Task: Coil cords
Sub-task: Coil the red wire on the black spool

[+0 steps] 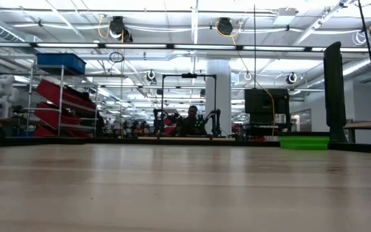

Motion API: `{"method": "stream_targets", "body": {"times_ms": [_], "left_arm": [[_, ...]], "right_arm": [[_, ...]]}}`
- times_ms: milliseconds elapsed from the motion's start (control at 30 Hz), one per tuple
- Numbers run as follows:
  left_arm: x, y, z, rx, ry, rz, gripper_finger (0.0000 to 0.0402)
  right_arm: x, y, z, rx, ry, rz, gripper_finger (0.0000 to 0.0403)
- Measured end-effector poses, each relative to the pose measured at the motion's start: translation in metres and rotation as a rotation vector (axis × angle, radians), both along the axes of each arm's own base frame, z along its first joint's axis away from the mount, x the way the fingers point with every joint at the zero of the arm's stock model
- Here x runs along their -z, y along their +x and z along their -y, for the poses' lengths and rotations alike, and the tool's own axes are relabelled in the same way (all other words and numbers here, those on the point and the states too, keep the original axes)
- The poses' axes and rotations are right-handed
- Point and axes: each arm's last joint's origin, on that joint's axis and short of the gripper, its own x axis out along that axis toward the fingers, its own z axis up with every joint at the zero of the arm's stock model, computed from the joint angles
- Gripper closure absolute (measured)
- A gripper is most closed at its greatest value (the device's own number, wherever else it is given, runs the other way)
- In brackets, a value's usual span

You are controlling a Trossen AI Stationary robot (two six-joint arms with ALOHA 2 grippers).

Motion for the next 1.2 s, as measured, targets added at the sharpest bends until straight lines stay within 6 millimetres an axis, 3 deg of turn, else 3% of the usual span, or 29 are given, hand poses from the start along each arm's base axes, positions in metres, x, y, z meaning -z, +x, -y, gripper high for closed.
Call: {"method": "stream_targets", "body": {"times_ms": [267, 500, 900, 1200], "left_arm": [[-0.001, 0.000, 0.001, 0.024, -0.009, 0.004, 0.0400], [-0.001, 0.000, 0.001, 0.024, -0.009, 0.005, 0.0400], [-0.001, 0.000, 0.001, 0.024, -0.011, 0.008, 0.0400], [-0.001, 0.000, 0.000, 0.022, -0.011, 0.006, 0.0400]], "right_arm": [[0.006, 0.029, 0.029, 0.015, 0.075, -0.055, 0.0298], [0.007, 0.030, 0.030, 0.019, 0.095, -0.058, 0.0264], [0.012, 0.039, 0.040, 0.001, 0.161, -0.111, 0.0296], [0.012, 0.040, 0.042, -0.008, 0.170, -0.117, 0.0371]]}}
